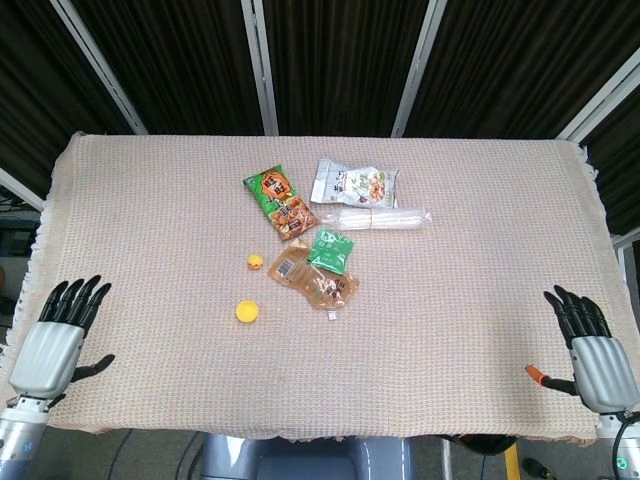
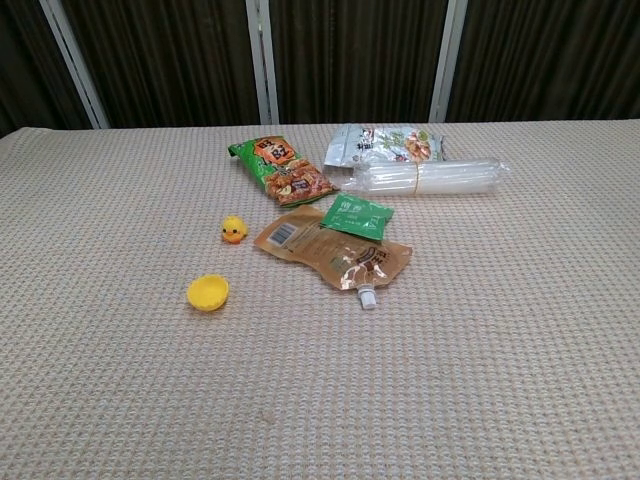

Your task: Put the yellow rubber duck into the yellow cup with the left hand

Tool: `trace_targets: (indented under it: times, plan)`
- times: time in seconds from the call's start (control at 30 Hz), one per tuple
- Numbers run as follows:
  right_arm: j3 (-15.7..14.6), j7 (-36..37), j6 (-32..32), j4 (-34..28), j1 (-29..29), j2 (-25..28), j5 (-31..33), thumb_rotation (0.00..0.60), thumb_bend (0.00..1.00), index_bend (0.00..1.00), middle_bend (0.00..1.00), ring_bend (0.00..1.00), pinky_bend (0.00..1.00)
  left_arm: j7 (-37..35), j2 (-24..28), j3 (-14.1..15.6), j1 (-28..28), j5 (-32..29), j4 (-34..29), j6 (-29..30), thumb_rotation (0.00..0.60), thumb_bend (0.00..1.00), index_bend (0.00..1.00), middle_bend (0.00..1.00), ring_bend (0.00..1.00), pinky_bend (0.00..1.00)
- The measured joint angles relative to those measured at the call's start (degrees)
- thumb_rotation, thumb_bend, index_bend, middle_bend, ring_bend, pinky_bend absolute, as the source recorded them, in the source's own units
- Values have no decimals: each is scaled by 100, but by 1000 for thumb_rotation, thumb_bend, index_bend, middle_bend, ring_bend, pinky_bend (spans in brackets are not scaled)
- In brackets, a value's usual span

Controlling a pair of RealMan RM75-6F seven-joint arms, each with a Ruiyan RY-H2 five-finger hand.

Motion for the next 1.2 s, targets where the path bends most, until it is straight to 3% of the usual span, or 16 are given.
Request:
trace_targets:
  times: [0.23, 0.5, 0.67, 0.9, 1.2]
  plan:
    - [8, 31, -112, -8, 41, -1, 65, 600, 10, 15, 0, 0, 0, 679, -272, -580, -744, -845, -75, -848, 600, 79, 174, 0, 0, 0]
    - [33, 118, -357, -30, 126, 23, 243, 600, 10, 17, 0, 0, 0, 1506, -1151, -1212, -1813, -2190, 430, -1798, 600, 210, 226, 0, 0, 0]
    - [18, 216, -356, -97, 110, 97, 253, 600, 10, 17, 0, 0, 0, 1933, -1872, -1522, -2512, -3173, 1086, -2242, 600, 212, 233, 0, 0, 0]
    - [9, 311, -411, -122, 104, 147, 322, 600, 11, 18, 0, 0, 0, 2519, -2754, -1757, -3406, -4035, 2119, -2562, 600, 213, 239, 0, 0, 0]
    - [27, 403, -471, -175, 104, 199, 419, 600, 11, 18, 0, 0, 0, 2901, -3455, -1757, -4102, -4674, 3062, -2834, 600, 213, 321, 0, 0, 0]
